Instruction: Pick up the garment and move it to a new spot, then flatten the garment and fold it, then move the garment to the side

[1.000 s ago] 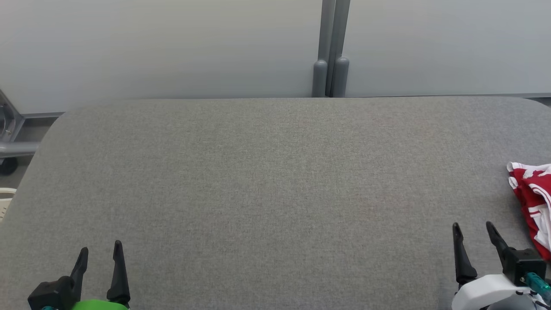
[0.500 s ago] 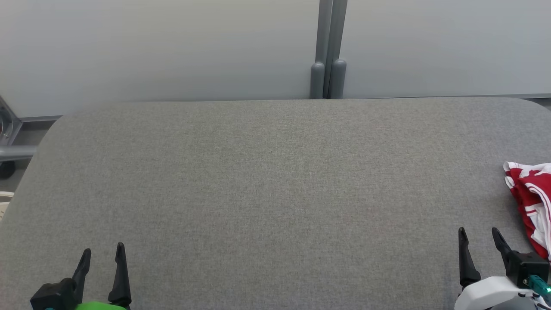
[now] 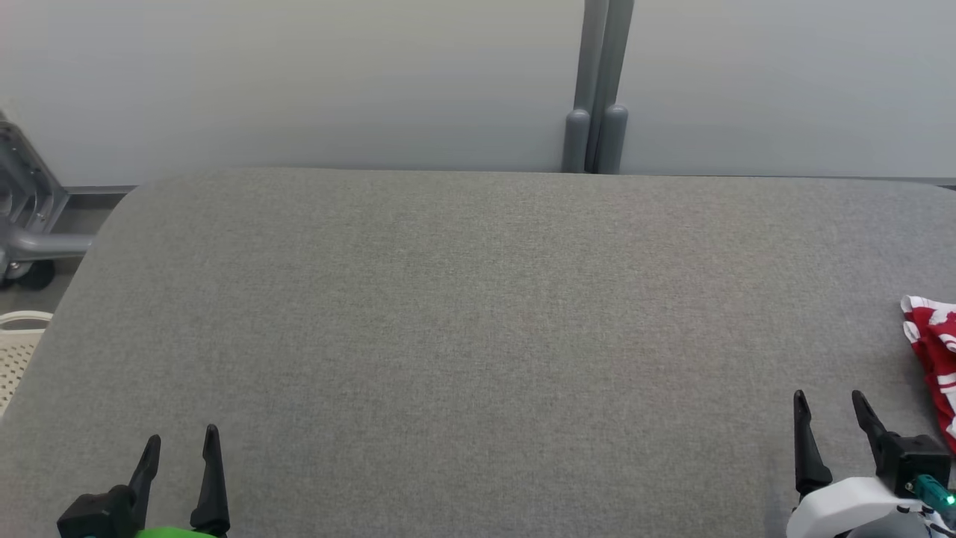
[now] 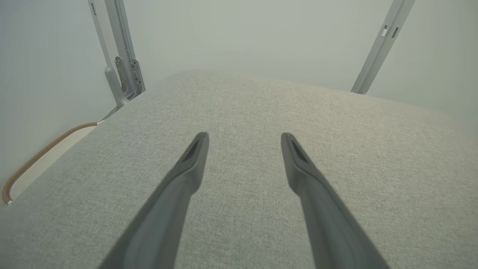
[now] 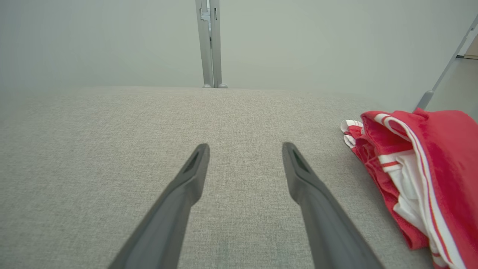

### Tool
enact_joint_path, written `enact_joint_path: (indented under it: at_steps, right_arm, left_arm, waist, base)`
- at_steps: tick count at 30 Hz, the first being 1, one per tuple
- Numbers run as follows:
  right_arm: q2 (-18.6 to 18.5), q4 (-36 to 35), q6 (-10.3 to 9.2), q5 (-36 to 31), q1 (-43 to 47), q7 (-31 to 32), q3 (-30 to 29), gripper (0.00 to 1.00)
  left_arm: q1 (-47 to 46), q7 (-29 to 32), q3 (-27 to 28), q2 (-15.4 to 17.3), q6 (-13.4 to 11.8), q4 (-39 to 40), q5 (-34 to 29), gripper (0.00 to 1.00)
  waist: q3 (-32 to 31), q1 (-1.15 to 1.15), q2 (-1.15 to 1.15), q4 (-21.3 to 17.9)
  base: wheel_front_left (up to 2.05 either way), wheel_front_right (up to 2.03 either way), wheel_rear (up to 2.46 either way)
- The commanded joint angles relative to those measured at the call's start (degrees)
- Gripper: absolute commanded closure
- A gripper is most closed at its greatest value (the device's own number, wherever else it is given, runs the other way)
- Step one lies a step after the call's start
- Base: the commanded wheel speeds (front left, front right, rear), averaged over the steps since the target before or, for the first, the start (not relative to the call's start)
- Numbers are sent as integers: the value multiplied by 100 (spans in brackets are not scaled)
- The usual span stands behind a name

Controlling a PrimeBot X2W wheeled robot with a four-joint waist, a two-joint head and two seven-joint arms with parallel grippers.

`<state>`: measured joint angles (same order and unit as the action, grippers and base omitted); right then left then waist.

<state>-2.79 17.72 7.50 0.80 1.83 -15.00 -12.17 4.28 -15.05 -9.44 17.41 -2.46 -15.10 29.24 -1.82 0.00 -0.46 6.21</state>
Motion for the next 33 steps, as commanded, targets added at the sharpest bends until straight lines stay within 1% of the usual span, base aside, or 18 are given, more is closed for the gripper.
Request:
enact_joint_path:
  at_steps: [1, 3, 6, 17, 18, 23, 33]
  right_arm:
    - [-23, -17, -2, -59, 8, -22, 20, 0]
    - [-22, -45, -2, -166, 28, -22, 89, 0]
    - [-21, -91, -2, -130, 47, -23, 151, 0]
    - [-23, -153, -2, -236, 114, -23, 149, 0]
    - [0, -132, 0, -197, 49, 0, 153, 100]
    - [84, 113, 0, -167, 121, 48, 152, 100]
    - [69, 85, 0, 1099, -52, 378, 174, 100]
  left_arm:
    - [14, -12, 15, -4, 35, -8, -19, 0]
    - [6, -12, 26, -15, 52, -22, -40, 0]
    - [6, -13, 45, -27, 85, -38, -60, 0]
    - [14, -12, 52, -66, 163, -76, -110, 0]
    - [1, 1, 35, -56, 154, -60, -78, 100]
    - [14, 44, -22, -193, 153, -277, -43, 100]
    - [-132, 336, 215, -362, 268, -218, 821, 100]
  waist:
    - [-9, 0, 46, 40]
    - [-8, 0, 46, 36]
    - [-1, 0, 46, 22]
    - [-15, 0, 46, -23]
    - [-15, 0, 0, -23]
    - [-17, 0, 0, -26]
    - [1, 0, 4, -75]
  base:
    - [0, 0, 0]
    - [0, 0, 0]
    - [0, 0, 0]
    - [0, 0, 0]
    - [0, 0, 0]
    - [0, 0, 0]
    - [0, 0, 0]
